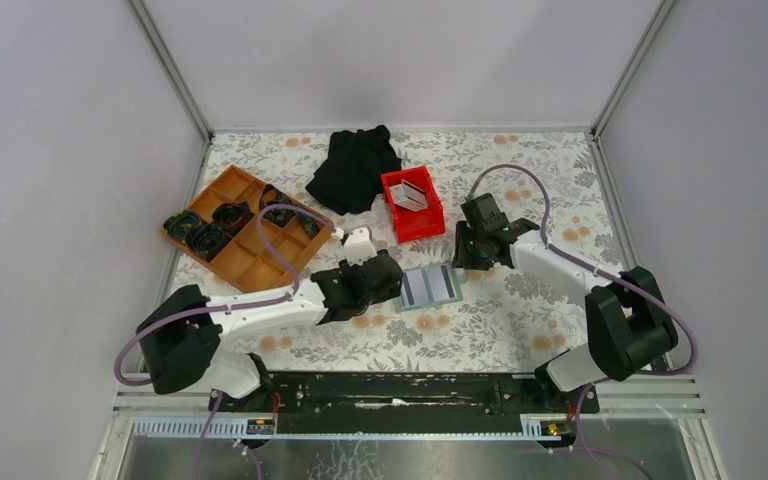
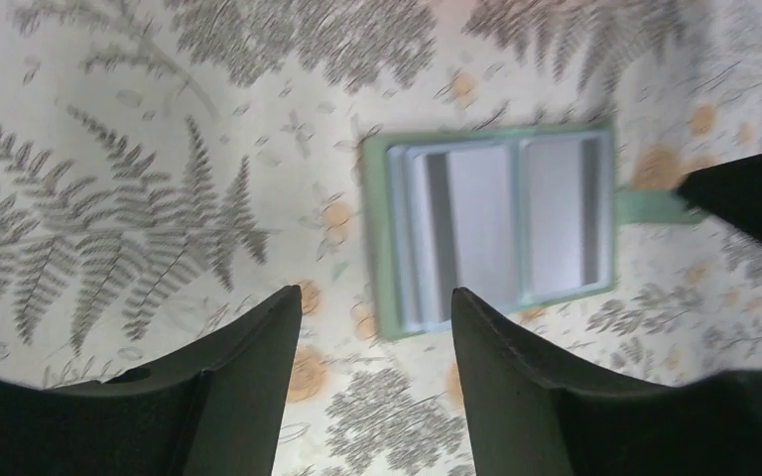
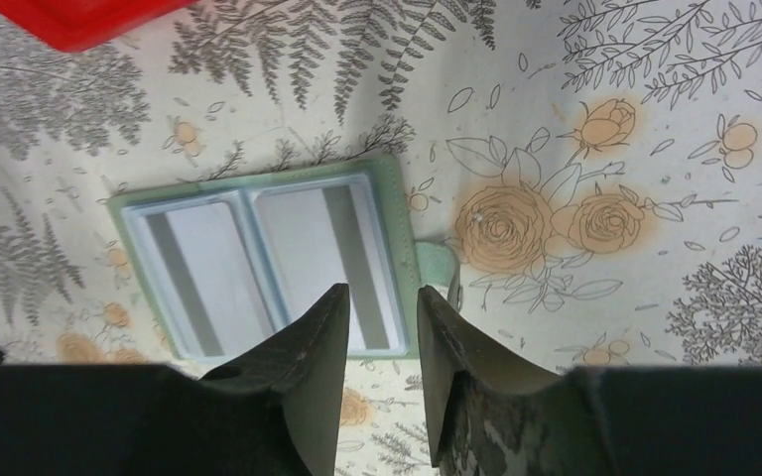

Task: Put the credit cards into the card holder
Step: Close the card holder at the center of the board.

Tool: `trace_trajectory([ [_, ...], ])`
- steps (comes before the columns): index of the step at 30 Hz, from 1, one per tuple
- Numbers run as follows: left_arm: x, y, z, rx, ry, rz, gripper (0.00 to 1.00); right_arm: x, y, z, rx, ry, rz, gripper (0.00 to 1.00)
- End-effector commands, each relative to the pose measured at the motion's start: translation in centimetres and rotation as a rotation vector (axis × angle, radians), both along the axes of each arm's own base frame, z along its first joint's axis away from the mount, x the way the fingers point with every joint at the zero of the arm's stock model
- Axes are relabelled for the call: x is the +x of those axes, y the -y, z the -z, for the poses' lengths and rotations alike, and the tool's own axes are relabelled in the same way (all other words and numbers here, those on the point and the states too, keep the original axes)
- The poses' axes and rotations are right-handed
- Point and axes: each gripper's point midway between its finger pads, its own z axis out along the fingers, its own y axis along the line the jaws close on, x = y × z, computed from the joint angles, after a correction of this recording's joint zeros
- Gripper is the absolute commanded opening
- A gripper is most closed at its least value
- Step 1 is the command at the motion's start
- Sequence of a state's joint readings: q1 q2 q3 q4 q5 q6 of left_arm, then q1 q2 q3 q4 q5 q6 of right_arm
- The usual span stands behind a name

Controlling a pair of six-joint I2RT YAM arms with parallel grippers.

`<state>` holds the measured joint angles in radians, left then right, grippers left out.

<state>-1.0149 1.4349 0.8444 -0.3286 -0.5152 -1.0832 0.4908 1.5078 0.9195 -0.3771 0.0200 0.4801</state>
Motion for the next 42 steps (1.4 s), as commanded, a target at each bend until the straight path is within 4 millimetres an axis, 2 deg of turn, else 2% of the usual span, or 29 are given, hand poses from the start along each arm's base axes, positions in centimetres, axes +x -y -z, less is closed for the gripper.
trace_trajectory([
  [1, -1.8, -0.5, 1.5, -0.064, -0.034, 0.018, 0.65, -1.1, 0.2, -2.2, 0.0, 0.038, 0.04, 0.4],
  [5, -2.9, -0.6, 2.9, -0.123, -0.053, 0.041, 0.67, -4.0, 0.6, -1.3, 0.008, -0.008, 0.06, 0.44],
  [10, -3.0, -0.2, 3.4, -0.128, -0.038, 0.083, 0.7, -5.8, 0.7, -0.3, 0.049, -0.02, 0.086, 0.53],
  [12, -2.7, 0.2, 3.3, -0.136, -0.022, 0.095, 0.71, -6.0, 1.0, 0.4, 0.034, -0.022, 0.081, 0.57],
  [17, -2.0, 1.4, 3.1, -0.151, -0.004, 0.104, 0.72, -6.3, 0.8, 2.2, 0.028, -0.052, 0.058, 0.58],
  [23, -1.3, 2.9, 4.0, -0.154, -0.015, 0.11, 0.73, -5.7, 0.7, 3.0, 0.022, -0.037, 0.046, 0.59],
  [30, -0.5, 4.2, 4.9, -0.148, -0.024, 0.115, 0.74, -5.2, -0.4, 4.0, 0.061, -0.045, 0.039, 0.62],
  [42, -0.2, 4.5, 5.9, -0.141, -0.047, 0.123, 0.74, -7.3, -2.0, 6.3, 0.237, -0.133, 0.073, 0.62],
])
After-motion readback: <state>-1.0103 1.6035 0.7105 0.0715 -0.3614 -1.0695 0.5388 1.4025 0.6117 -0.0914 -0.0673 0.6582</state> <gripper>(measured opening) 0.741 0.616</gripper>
